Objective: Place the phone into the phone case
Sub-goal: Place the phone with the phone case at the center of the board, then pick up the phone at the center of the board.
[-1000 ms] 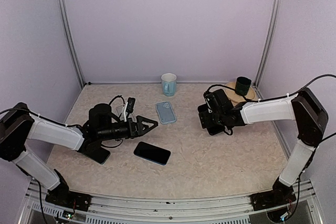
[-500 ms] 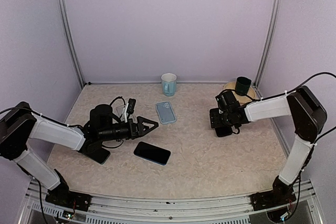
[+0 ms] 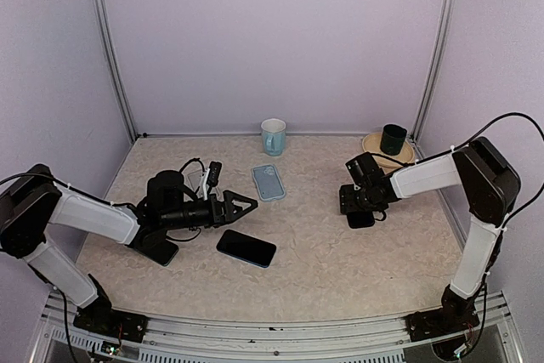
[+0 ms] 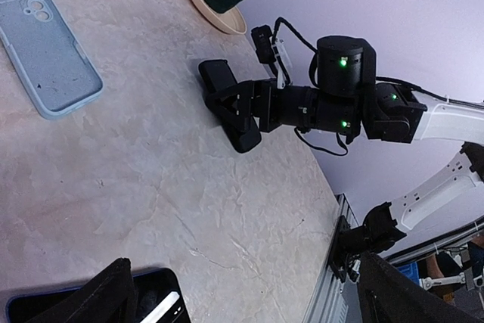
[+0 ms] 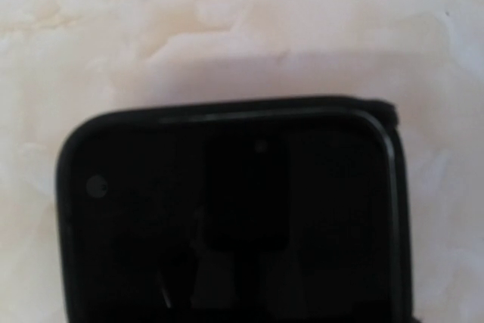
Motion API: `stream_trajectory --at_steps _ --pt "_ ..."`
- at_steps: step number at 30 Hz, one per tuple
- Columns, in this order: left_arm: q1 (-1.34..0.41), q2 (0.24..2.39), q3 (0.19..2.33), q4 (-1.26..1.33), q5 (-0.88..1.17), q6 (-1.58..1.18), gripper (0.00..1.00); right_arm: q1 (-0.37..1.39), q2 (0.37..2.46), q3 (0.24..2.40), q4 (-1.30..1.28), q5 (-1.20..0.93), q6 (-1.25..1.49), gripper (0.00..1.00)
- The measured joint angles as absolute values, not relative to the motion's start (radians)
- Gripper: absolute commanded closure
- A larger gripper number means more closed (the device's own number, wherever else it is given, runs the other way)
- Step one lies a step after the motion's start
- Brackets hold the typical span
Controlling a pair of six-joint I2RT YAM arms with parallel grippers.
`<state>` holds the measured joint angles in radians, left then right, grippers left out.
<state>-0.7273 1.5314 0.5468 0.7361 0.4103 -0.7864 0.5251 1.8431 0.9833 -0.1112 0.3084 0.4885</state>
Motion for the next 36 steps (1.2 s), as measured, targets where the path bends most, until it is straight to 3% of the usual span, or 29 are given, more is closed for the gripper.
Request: stream_trajectory --at_steps 27,36 --pt "-0.729 1.552 0.546 0.772 0.403 -0.807 0.01 0.525 1.833 0.968 -0.105 0.352 0.566 0.01" --pt "-0.729 1.552 0.546 0.770 0.371 -0.807 0.01 0.525 1.711 0.965 -0.103 0.357 0.494 0.00"
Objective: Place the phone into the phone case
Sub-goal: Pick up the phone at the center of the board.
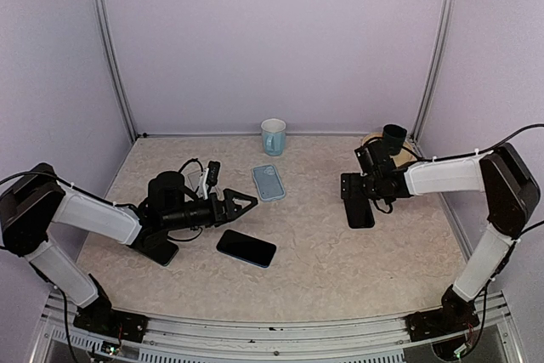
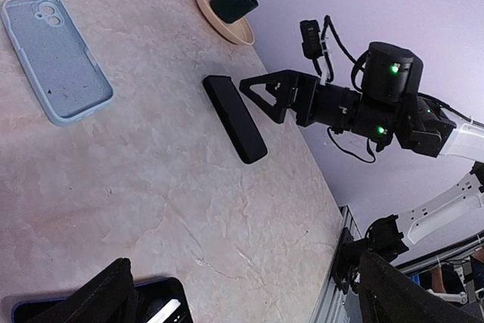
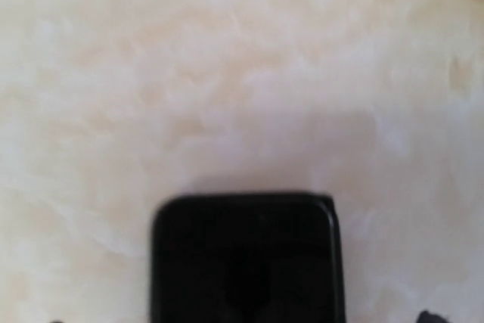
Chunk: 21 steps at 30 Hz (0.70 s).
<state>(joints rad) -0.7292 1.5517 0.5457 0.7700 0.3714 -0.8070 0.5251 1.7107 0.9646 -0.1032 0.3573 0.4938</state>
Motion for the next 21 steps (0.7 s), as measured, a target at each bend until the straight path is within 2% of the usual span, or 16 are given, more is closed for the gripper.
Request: stream_trajectory --at_steps 11,21 --pt "-0.714 1.552 0.546 0.661 0.274 -0.810 0.01 0.630 1.571 0.901 0.022 0.194 0.226 0.00" --pt "-0.702 1.552 0.545 0.592 0.201 -0.825 0.01 0.794 1.575 0.862 0.118 -0.034 -0.010 0.00"
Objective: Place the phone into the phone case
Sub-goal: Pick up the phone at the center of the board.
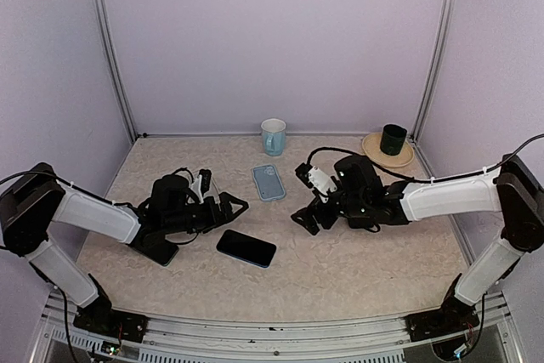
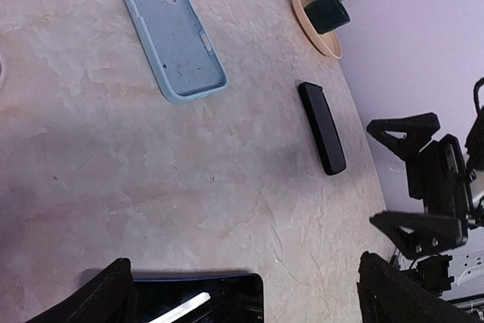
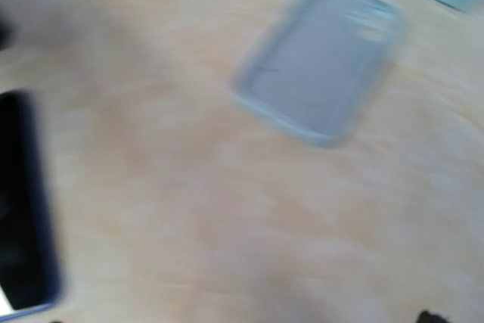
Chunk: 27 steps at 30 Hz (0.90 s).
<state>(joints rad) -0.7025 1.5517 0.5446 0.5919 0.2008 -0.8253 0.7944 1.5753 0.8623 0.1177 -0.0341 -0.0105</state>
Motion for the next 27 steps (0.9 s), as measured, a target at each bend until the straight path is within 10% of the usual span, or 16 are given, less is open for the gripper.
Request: stream_trajectory --at_steps 27 --pt "-0.672 1.565 0.514 0.545 0.150 -0.853 0.01 1.056 1.887 1.022 0.126 -0.054 -0.228 0.00"
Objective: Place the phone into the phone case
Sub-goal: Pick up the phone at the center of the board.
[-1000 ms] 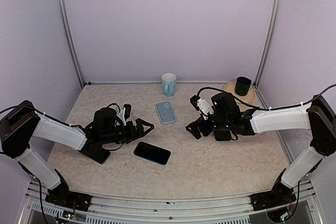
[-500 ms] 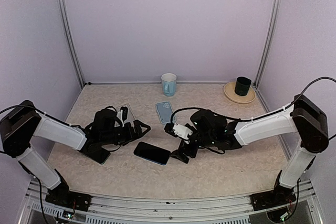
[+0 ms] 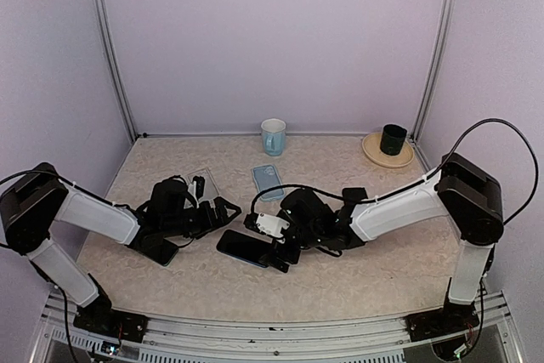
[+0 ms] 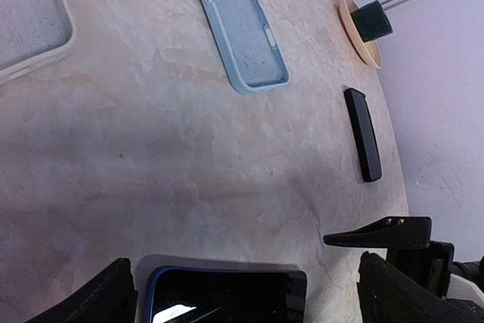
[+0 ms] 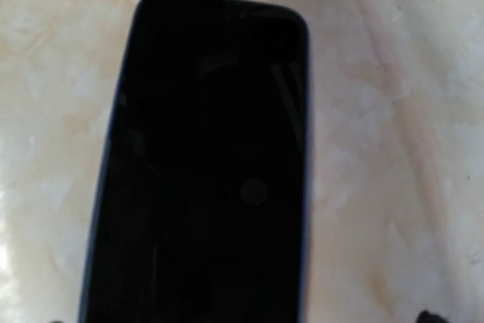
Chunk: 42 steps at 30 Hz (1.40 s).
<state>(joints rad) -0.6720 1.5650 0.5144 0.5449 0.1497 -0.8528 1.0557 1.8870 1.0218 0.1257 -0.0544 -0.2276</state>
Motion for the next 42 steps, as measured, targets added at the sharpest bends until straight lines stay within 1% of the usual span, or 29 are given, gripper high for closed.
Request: stream_trajectory --at_steps 17,30,35,39,42 --pt "-0.646 1.565 0.505 0.545 0.152 -0.865 0.01 1.067 1.982 1.129 0.117 -0.056 -0.195 0.00" --pt "-0.640 1.565 0.478 0.554 0.151 -0.875 0.01 1.096 2.045 1.172 0.123 -0.004 -0.174 0.01" --pt "-0.632 1.565 0.465 0.563 0.151 -0.886 0.01 1.103 2.067 1.202 0.124 0.011 -0.167 0.08" --pt "-0.628 1.565 0.459 0.571 0.152 -0.891 0.01 1.110 2.079 1.217 0.124 0.020 -0.163 0.19" --pt "-0.627 1.565 0.457 0.576 0.152 -0.893 0.01 1.115 2.080 1.217 0.123 0.019 -0.159 0.29"
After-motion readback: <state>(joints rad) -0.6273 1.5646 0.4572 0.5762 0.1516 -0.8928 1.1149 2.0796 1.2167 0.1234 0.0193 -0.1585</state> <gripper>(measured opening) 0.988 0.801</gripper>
